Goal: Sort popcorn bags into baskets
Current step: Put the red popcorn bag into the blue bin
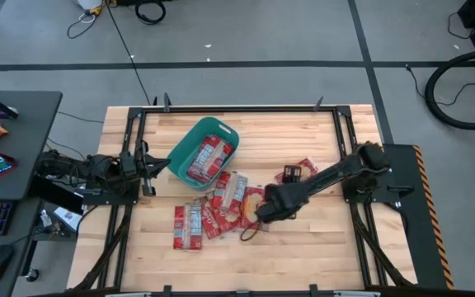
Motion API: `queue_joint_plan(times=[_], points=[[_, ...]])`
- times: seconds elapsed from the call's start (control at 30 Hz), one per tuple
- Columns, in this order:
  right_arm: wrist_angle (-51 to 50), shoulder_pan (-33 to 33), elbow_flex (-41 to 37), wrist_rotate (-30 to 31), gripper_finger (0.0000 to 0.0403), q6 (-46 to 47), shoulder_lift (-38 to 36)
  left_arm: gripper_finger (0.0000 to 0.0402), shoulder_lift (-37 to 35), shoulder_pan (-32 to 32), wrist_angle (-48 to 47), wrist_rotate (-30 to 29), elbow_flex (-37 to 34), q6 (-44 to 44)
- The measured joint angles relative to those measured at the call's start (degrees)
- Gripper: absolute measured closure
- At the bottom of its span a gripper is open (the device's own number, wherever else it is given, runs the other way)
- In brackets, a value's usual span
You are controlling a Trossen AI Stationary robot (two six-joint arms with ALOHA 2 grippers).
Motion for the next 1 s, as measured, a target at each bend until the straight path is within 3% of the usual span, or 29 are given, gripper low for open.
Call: queue_joint_plan(times=[0.23,0.47,0.8,1.0], points=[[10.3,-0.5,-15.9,-1.8,0.0200,-5.6,-8.1,0.0383,0.0,0.0,-0.1,0.0,0.0,-1.4],[18.0,-2.9,-25.7,-2.9,0.0217,-12.9,-10.0,0.0383,0.0,0.0,-0.4,0.0,0.0,-1.5],[19.9,-4.3,-28.3,-6.3,0.0245,-15.4,-10.0,0.0383,0.0,0.0,-2.6,0.0,0.0,-5.0],[15.3,-4.3,-24.8,-7.1,0.0247,-15.2,-10.0,0.0383,0.0,0.0,-3.9,0.0,0.0,-6.5]])
